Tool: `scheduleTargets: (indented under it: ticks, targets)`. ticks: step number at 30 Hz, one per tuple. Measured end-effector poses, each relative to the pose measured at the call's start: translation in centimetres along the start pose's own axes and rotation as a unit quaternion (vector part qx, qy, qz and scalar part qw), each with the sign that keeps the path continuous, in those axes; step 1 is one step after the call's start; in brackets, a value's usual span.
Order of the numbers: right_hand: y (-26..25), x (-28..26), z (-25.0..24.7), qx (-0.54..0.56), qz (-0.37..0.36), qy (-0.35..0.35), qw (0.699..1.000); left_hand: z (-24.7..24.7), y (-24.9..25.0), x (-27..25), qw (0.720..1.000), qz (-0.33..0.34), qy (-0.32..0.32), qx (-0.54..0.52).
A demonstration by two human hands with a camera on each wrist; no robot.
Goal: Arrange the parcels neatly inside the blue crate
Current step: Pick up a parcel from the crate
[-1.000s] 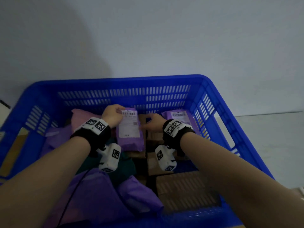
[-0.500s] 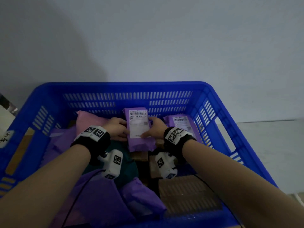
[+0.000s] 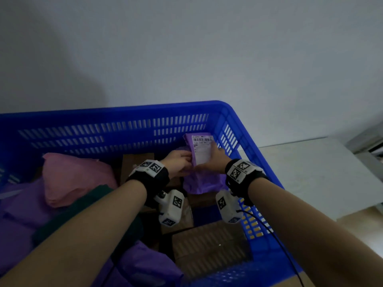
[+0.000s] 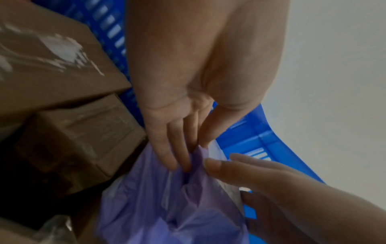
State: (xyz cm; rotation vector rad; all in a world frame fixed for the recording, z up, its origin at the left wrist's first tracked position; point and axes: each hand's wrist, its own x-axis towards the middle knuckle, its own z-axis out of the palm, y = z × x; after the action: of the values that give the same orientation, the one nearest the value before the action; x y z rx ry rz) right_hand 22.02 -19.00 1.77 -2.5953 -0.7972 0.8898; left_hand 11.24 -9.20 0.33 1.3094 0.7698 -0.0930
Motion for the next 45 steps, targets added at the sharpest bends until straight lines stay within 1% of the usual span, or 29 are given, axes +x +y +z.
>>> scheduleTargets:
  ticks: [2,4,8,10,12,14,15,17,18,20,22,25,30,33,35,39,41,45]
  targets:
    - [0.4,0.3,0.2,-0.048,0.017,-0.01,0.999,1.0,-0.1,0.8,1.0,-0.002,-0.009,-0.001]
    - [0.6,0.3,0.2,-0.068,0.014,-0.01,0.998,1.5,0.0,1.1,1.0,-0.011,-0.002,0.01]
    - [0.3,0.0,0.3,-0.101,0.001,-0.003,0.995,0.7,-0.1,1.2,0.998,-0.016,0.016,0.057]
    - [-0.9,-0.4,0.0,-0.14,-0.037,0.026,0.989,-0.9,0.0,0.8,0.993,-0.005,0.049,0.107]
    - [-2.7,-0.5,-0.2,-0.155,-0.101,0.049,0.981,-3.2,0.1,0.2,0.983,0.011,0.091,0.162]
    - [-5.0,-0.4,0.4,-0.148,-0.165,0.03,0.975,-5.8,-0.2,-0.6,0.968,0.024,0.13,0.213]
    - [-6.1,-0.4,1.1,-0.14,-0.187,0.006,0.972,-7.1,-0.5,-1.0,0.956,0.028,0.15,0.25]
    - [-7.8,-0.2,3.1,-0.136,-0.205,-0.058,0.967,-9.1,-1.5,-1.9,0.928,0.019,0.173,0.329]
    - [-8.2,0.0,4.3,-0.151,-0.203,-0.082,0.964,-9.8,-2.1,-2.4,0.913,0.014,0.171,0.369]
    - [-8.6,0.5,6.4,-0.189,-0.194,-0.104,0.957,-10.7,-3.1,-3.1,0.885,0.003,0.154,0.44]
    - [-8.4,1.1,7.7,-0.228,-0.182,-0.11,0.95,-11.2,-4.1,-3.4,0.868,-0.009,0.135,0.478]
    - [-7.8,1.9,8.6,-0.296,-0.177,-0.111,0.932,-11.8,-5.2,-3.5,0.867,-0.023,0.105,0.487]
    - [-7.5,2.3,9.4,-0.354,-0.195,-0.083,0.911,-12.1,-6.3,-3.5,0.86,-0.007,0.076,0.505]
    - [-8.0,2.4,9.1,-0.383,-0.204,-0.087,0.897,-12.2,-6.5,-3.6,0.863,-0.006,0.081,0.499]
    - [-8.5,2.4,8.2,-0.377,-0.202,-0.1,0.898,-12.1,-6.4,-3.7,0.86,-0.002,0.086,0.502]
    - [-9.1,1.9,5.0,-0.322,-0.19,-0.123,0.919,-11.8,-5.7,-4.1,0.86,-0.017,0.089,0.502]
    - [-9.4,1.3,3.1,-0.295,-0.194,-0.121,0.928,-11.4,-5.2,-4.4,0.87,-0.022,0.095,0.484]
    - [-9.8,0.0,-0.3,-0.249,-0.215,-0.087,0.94,-10.7,-4.0,-5.3,0.892,0.0,0.097,0.442]
